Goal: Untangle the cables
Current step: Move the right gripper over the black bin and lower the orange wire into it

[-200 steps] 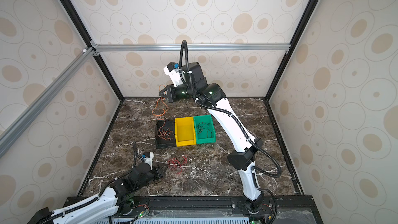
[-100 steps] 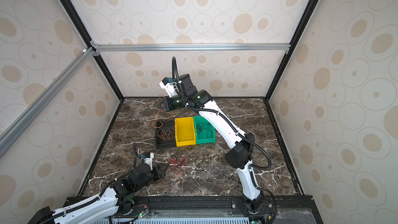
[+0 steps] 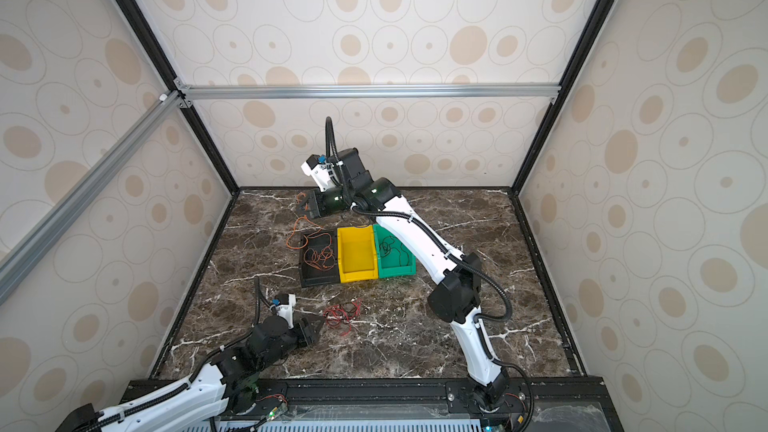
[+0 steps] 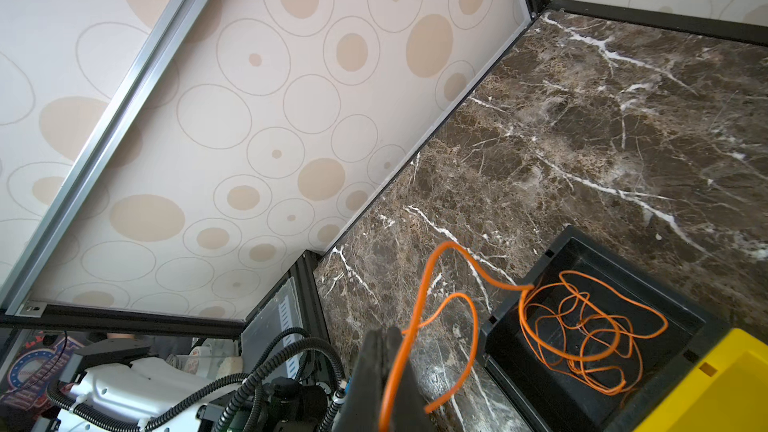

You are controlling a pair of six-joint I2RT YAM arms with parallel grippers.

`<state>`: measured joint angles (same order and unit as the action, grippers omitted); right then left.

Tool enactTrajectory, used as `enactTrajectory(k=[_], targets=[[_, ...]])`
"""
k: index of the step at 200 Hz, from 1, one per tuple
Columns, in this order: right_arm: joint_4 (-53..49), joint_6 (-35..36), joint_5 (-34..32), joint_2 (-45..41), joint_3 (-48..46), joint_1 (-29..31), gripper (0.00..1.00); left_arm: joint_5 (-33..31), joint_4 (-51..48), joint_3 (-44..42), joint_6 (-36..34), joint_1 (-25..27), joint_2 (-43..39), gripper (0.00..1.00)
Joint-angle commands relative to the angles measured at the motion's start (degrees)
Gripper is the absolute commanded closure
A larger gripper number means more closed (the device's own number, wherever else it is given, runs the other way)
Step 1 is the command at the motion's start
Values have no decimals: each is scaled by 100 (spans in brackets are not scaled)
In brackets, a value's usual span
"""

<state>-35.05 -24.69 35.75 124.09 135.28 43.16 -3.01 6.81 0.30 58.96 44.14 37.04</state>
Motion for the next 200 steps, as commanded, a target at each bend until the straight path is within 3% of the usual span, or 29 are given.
enactTrajectory(k=[1,103,200], targets=[[303,-124,55,36,-249,45,100,-42,104,-37,57,-24,49,46],[-50,154,-1578,627,-895,24,100,-52,51,-30,41,-35,-25,46],[-81,47,-1693,1309,-987,243,100,-25,223,-30,13,-28,155,46]])
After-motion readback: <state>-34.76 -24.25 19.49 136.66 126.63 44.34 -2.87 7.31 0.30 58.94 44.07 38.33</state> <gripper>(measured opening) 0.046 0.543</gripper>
